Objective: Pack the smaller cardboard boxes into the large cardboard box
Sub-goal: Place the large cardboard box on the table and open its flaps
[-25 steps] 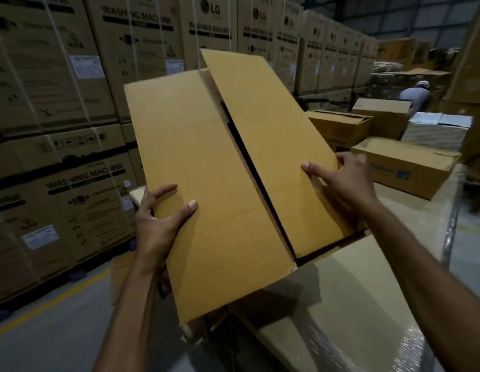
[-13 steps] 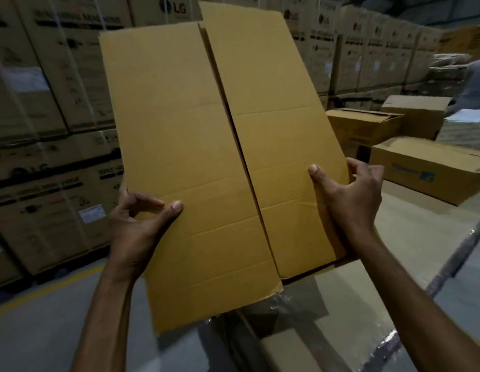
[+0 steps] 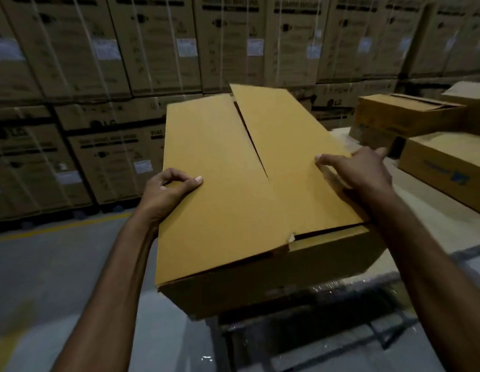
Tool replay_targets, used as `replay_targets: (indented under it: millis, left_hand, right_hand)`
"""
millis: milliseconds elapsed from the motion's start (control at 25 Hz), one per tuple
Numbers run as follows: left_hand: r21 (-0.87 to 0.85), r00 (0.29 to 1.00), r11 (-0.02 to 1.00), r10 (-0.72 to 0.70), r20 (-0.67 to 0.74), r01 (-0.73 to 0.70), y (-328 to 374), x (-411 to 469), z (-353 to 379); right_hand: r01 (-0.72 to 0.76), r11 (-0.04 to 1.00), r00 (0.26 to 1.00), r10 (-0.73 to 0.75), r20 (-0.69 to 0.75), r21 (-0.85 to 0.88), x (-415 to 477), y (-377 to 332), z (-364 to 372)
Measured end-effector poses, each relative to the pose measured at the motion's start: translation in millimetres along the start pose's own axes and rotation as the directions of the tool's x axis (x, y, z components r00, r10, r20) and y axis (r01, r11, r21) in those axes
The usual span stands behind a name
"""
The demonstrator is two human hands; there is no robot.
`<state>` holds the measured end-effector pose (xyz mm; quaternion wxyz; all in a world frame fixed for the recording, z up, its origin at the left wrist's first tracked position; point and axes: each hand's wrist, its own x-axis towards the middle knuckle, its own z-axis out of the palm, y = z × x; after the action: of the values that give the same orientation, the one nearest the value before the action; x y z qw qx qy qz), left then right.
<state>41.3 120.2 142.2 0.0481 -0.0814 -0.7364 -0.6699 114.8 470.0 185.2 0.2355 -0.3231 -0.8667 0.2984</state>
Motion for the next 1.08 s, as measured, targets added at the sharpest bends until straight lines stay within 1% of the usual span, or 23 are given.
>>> replay_targets:
  millis: [80, 200, 280, 480, 600, 800, 920, 1080]
  left_hand:
    - [0.011, 0.998, 0.999, -0.031, 0.05, 0.031, 3, -19, 13]
    - [0.004, 0.995, 0.996, -0.085, 0.055, 0.085, 3, -47, 41]
    - [-0.001, 0.994, 0.996, -0.089, 0.068, 0.09, 7, -59, 65]
    - [0.012, 0.994, 0.995, -0.097, 0.043, 0.096, 16, -61, 125]
    - [0.069, 0.995, 0.993, -0.097, 0.005, 0.097, 17, -46, 163]
    - [0.096, 0.982, 0.98, -0.164, -0.098, 0.173, -3, -18, 206]
    - [0.098, 0.965, 0.969, -0.211, -0.152, 0.228, -30, -9, 221]
    - [0.16, 0.963, 0.957, -0.215, -0.164, 0.241, -36, 8, 228]
  right_hand:
    - [-0.053, 0.999, 0.997, 0.054, 0.047, -0.009, -3, 30, -8]
    - [-0.112, 0.994, 0.99, 0.112, 0.082, -0.003, -1, 65, -25]
    - [-0.124, 0.992, 0.988, 0.125, 0.088, -0.016, 6, 86, -39]
    - [-0.072, 0.997, 0.994, 0.071, 0.084, 0.008, 52, 116, -59]
    - [-0.037, 0.999, 0.992, 0.035, 0.124, 0.009, 97, 133, -56]
    - [0.025, 1.0, 0.976, -0.026, 0.216, 0.009, 162, 156, -26]
    - [0.079, 0.996, 0.953, -0.06, 0.296, -0.052, 178, 171, 0]
    - [0.115, 0.988, 0.945, -0.077, 0.318, -0.102, 193, 180, 24]
